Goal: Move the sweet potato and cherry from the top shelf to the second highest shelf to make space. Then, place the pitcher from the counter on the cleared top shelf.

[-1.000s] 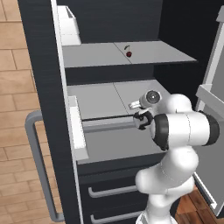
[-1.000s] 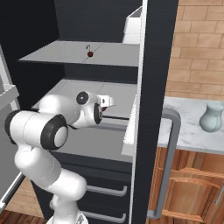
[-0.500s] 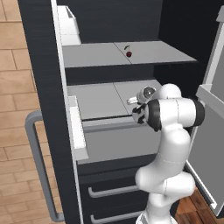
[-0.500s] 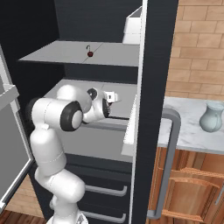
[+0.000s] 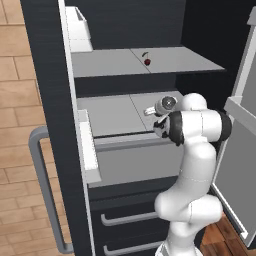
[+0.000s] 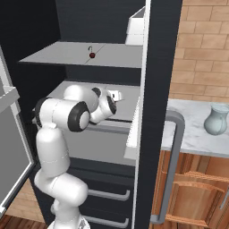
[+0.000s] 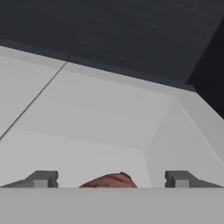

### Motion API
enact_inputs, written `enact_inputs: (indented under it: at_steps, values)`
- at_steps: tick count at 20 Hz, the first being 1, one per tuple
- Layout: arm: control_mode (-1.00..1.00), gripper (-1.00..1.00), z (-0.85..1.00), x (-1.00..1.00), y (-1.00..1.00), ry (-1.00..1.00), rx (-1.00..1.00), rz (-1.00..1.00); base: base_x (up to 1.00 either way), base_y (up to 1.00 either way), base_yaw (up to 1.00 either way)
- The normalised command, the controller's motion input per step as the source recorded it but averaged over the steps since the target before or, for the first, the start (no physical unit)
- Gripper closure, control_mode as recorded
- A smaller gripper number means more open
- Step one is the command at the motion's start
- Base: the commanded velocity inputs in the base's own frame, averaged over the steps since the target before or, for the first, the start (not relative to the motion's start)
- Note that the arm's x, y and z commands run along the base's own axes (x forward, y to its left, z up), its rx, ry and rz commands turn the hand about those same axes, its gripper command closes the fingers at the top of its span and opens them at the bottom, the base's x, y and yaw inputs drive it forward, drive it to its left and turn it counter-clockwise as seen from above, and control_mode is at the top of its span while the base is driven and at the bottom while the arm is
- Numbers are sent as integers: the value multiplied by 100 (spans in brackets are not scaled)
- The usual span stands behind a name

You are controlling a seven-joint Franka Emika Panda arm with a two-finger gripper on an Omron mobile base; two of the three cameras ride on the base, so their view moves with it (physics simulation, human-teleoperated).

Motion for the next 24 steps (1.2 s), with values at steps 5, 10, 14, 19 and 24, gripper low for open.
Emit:
enact_inputs:
  at_steps: [5, 10, 14, 19, 24]
  values:
    - [-100, -100, 24, -36, 0, 0, 0, 0, 0, 0, 0]
    - [-100, -100, 74, -59, 8, 0, 0, 0, 0, 0, 0]
    - [-100, -100, 100, -52, 19, 0, 0, 0, 0, 0, 0]
    - [-100, -100, 77, -58, 18, 1, 2, 0, 0, 0, 0]
    - [-100, -100, 67, -64, 20, 5, 11, 0, 0, 0, 0]
